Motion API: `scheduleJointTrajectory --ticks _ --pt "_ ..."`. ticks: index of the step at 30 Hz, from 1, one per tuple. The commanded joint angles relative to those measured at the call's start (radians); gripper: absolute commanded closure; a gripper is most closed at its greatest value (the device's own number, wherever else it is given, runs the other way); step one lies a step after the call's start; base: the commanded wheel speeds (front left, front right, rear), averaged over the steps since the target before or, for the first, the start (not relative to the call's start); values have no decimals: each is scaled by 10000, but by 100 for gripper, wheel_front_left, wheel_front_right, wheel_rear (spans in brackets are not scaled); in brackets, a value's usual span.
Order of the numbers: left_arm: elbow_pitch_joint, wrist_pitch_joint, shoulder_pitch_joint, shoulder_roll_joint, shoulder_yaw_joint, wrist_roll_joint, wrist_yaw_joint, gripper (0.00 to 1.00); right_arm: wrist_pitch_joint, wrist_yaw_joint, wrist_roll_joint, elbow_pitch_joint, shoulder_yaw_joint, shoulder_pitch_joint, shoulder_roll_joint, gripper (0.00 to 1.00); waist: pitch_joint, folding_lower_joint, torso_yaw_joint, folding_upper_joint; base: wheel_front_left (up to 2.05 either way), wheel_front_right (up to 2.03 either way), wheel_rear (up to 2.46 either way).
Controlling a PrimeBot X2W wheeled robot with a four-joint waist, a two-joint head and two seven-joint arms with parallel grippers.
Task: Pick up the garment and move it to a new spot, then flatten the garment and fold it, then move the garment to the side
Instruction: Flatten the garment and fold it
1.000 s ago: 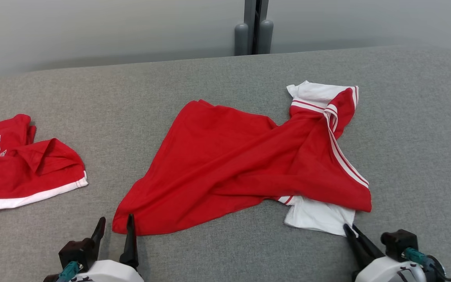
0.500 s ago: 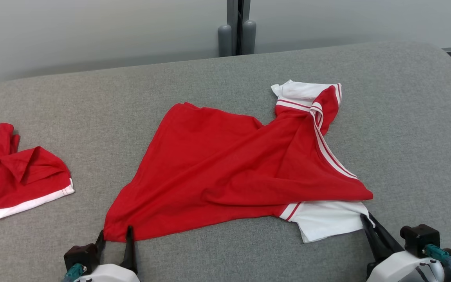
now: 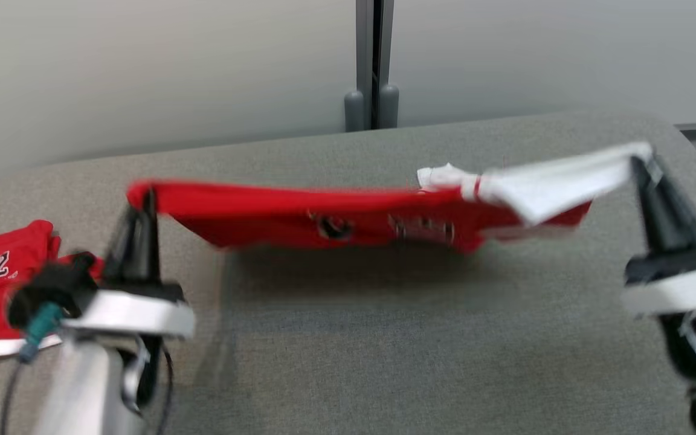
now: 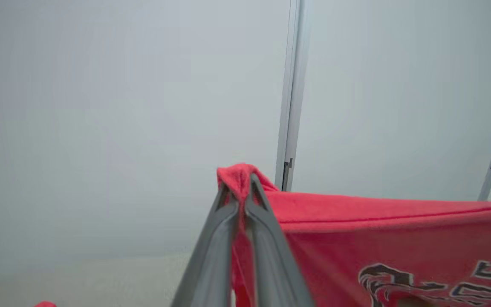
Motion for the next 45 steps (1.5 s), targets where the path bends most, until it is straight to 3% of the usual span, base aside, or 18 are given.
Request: scheduleJointTrajectory --ticks 1,6,10,17,23,31,36,45 --pt "-430 -3 -532 267 146 237 -96 100 0 -4 96 -217 -150 -470 -261 100 -227 0 49 0 0 0 0" --pt "-1005 66 -2324 1203 -36 855 -410 100 0 -4 527 -737 -286 -2440 -1062 100 -332 0 133 0 0 0 0" --pt "-823 794 -3747 1645 -97 785 -498 100 109 -4 840 -585 -106 -3906 -1523 100 70 0 202 0 0 0 0" --pt "94 1453 -5483 1703 -277 787 -411 100 601 -4 999 572 297 -6175 -1706 100 1940 0 353 0 0 0 0" --pt "1677 513 -7789 1578 -343 1011 -32 100 225 -6 387 2472 382 -8800 -1586 100 3666 0 425 0 0 0 0" --pt "3015 26 -10259 1787 -212 1283 284 100 -23 -29 -392 3949 -302 -11467 -1453 100 4488 0 408 0 0 0 0" --pt "3156 10 -9311 1648 -5 1095 215 100 -28 -30 -309 3781 -442 -10418 -1268 100 4273 0 199 0 0 0 0" --pt "3029 2 -4554 774 839 863 332 100 -32 -36 752 3427 -97 -5548 -631 100 3630 0 -355 0 0 0 0"
